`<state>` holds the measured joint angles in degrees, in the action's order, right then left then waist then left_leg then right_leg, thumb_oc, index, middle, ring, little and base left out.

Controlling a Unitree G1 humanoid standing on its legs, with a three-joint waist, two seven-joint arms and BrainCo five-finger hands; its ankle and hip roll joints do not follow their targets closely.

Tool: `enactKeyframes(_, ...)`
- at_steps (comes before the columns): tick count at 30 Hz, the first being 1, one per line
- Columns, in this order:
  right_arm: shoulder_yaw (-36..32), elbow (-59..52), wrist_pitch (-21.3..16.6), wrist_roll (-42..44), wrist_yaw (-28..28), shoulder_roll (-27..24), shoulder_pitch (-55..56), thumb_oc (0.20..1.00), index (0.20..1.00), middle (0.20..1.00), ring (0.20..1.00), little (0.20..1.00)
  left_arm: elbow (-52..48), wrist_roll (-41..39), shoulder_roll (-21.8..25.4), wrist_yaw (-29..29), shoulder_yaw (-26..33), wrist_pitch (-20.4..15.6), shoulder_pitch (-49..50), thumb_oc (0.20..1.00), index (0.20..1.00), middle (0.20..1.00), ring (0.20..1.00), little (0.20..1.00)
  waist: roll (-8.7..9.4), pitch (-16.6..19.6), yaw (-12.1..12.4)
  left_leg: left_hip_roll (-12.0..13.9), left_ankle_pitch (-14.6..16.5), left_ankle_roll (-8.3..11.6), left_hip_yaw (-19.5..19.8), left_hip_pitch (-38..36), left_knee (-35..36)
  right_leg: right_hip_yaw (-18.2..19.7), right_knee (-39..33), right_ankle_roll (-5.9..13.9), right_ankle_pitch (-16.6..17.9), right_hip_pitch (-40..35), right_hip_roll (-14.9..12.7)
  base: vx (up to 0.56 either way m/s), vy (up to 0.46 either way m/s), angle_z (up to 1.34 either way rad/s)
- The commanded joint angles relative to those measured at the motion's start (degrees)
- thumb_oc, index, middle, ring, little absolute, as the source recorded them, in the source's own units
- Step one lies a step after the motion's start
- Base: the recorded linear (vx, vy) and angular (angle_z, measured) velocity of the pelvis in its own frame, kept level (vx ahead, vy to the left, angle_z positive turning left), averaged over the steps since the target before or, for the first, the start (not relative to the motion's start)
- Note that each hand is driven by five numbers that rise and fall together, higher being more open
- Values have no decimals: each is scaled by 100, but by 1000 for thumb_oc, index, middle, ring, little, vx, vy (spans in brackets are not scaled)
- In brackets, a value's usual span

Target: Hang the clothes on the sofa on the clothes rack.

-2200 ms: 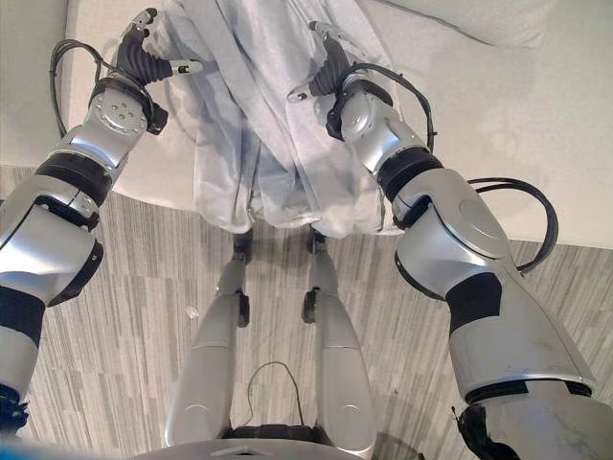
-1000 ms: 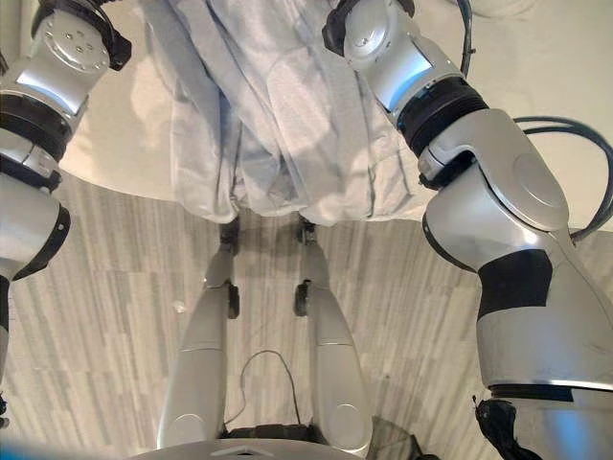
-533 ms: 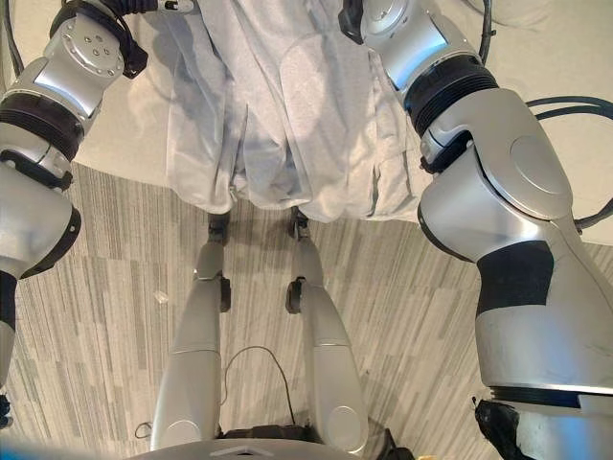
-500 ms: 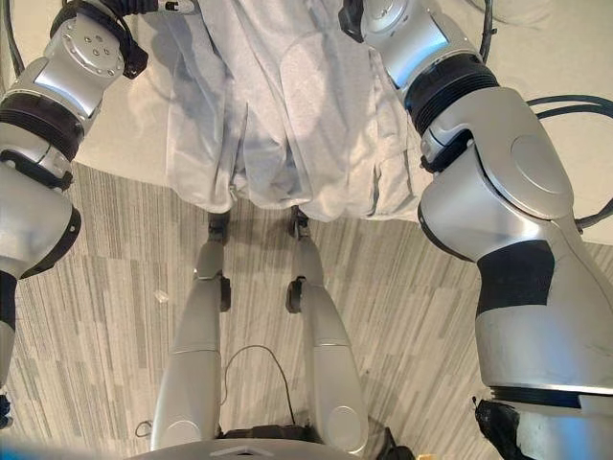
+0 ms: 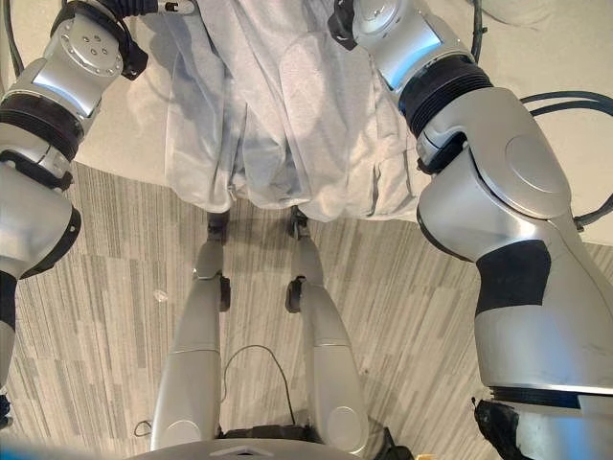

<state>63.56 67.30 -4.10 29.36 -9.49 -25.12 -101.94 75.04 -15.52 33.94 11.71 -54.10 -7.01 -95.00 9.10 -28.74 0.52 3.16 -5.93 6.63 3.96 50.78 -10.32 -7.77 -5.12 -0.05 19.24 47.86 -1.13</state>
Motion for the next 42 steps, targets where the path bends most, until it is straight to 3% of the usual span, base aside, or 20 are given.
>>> enactKeyframes(1,-56,393,-126,138,13,404,266,1000,1000,1000,1000,1000,305,-138,-24,-72,-142,-132,-32,1000,1000,1000,1000,1000,11,325,189,-9,-826,86,169,-707,1532,189,12,970,-622,-717,-275,0,0,0)
enactKeyframes(8,-13,336,-102,134,76,496,322,1000,1000,1000,1000,1000,295,-155,-65,-118,-172,-129,-31,1000,1000,1000,1000,1000,-17,304,184,-19,-831,84,162,-708,1532,179,12,982,-600,-712,-294,0,0,0)
enactKeyframes(9,15,310,-97,127,99,504,322,517,517,517,517,517,304,-162,-42,-141,-187,-122,-41,564,564,564,564,564,-22,297,185,-27,-829,83,148,-712,1532,180,12,982,-592,-710,-296,0,0,0)
enactKeyframes(10,28,307,-95,113,120,494,327,200,200,200,200,200,281,-183,-45,-152,-203,-133,-56,200,200,200,200,200,-28,295,184,-28,-829,84,151,-709,1532,178,12,983,-588,-708,-295,0,0,0)
enactKeyframes(19,-32,113,-190,190,27,397,338,200,200,200,200,200,230,-268,24,-122,-175,-164,-36,200,200,200,200,200,-59,269,159,-46,-819,81,104,-729,1532,171,12,995,-566,-698,-314,0,0,0)
enactKeyframes(24,-300,-566,-395,390,-249,71,472,200,200,200,200,200,-53,-506,191,75,14,-250,93,200,200,200,200,200,-111,280,130,-65,-784,68,58,-798,1532,176,12,1013,-571,-767,-347,-6,3,0)
enactKeyframes(32,-1148,-2058,-773,52,-978,-465,1019,200,200,200,200,200,-876,-691,425,557,443,-483,382,200,200,200,200,200,-327,330,171,-112,-691,31,-2,-995,1532,207,12,1031,-619,-943,-412,-1,1,0)
enactKeyframes(42,-2775,-4514,-1504,-298,-1697,-1177,2324,200,200,200,200,200,-1989,-688,683,1002,921,-708,567,200,200,200,200,200,-437,399,-35,-123,-596,2,-45,-1013,1532,233,12,1045,-656,-939,-444,0,0,0)
